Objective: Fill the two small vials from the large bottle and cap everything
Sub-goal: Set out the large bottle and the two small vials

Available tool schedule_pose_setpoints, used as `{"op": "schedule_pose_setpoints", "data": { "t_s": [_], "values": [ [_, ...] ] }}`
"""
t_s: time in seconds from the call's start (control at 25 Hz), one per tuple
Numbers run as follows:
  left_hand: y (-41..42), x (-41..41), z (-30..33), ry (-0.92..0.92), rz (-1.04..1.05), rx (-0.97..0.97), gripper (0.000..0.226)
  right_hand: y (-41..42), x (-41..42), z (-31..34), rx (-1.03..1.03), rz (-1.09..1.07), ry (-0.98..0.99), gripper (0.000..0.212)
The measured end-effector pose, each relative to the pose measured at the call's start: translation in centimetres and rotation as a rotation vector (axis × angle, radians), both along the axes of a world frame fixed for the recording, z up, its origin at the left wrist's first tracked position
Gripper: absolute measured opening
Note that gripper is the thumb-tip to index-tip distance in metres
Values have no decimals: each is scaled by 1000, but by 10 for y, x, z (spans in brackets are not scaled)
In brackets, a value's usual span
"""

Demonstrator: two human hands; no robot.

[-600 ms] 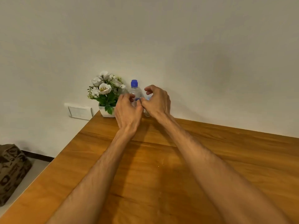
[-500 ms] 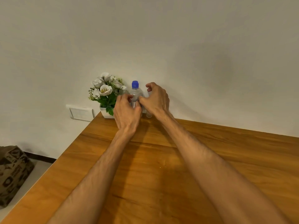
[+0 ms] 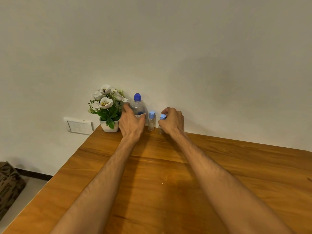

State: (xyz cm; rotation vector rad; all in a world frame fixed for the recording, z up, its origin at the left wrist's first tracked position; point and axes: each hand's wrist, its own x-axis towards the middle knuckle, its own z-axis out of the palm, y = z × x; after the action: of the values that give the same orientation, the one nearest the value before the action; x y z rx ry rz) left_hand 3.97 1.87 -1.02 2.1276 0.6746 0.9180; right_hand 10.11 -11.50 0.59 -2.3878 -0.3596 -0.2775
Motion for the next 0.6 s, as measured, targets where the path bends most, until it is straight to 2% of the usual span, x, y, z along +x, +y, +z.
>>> {"op": "schedule_pose_setpoints", "data": {
  "t_s": [0.28, 0.6],
  "values": [
    [-41, -79, -6, -43, -115, -13, 81, -63, -55, 3, -13, 63, 29, 48],
    [-165, -182, 1, -31, -384, -56, 80, -199, -187, 7, 113, 24, 51, 51]
  ]
}}
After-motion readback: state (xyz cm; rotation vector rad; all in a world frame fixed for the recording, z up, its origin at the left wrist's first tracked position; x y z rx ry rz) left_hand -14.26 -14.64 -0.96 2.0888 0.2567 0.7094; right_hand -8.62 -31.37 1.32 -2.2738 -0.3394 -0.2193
